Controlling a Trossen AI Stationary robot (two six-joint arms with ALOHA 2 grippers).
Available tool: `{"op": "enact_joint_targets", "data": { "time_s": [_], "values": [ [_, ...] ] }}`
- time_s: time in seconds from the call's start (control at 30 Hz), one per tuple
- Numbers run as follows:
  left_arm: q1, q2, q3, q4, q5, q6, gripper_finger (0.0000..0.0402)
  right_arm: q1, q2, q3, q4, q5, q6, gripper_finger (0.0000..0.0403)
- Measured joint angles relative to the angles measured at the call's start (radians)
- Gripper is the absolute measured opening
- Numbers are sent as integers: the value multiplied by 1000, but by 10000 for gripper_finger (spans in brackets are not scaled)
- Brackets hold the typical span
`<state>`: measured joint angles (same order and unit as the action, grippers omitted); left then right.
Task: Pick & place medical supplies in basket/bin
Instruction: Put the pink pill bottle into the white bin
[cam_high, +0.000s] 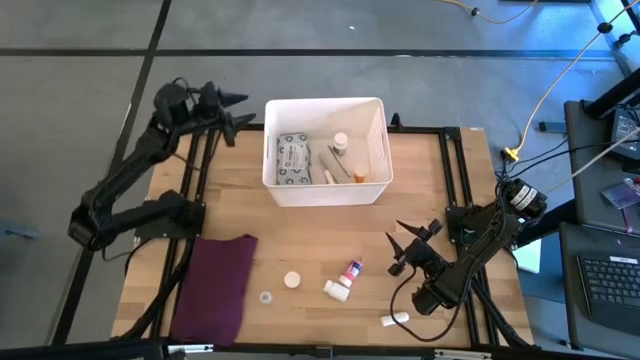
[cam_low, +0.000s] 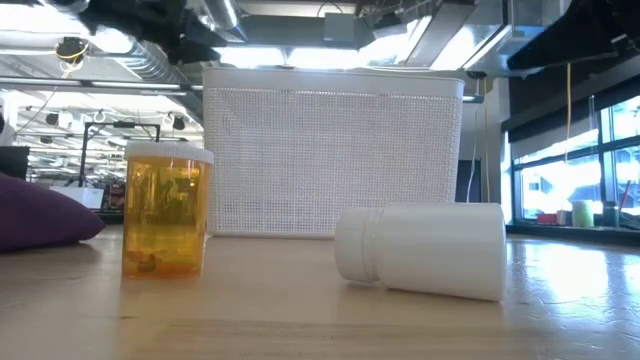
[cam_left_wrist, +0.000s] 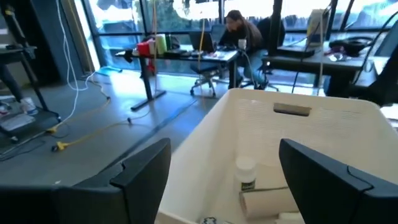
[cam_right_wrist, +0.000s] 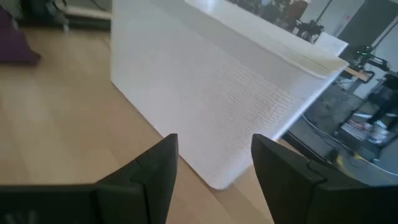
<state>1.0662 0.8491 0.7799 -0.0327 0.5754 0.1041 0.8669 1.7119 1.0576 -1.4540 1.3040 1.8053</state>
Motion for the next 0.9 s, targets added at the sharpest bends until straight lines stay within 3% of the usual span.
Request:
{"op": "enact_joint_targets", "data": {
  "time_s": [0.37,0.9],
  "values": [
    [1,-250,-339,240,40,-138,290,0,0,0,106,11,-2,207],
    [1,-463,-642,494,39,-319,290,-67,0,1,190,9,-4,207]
  ]
}}
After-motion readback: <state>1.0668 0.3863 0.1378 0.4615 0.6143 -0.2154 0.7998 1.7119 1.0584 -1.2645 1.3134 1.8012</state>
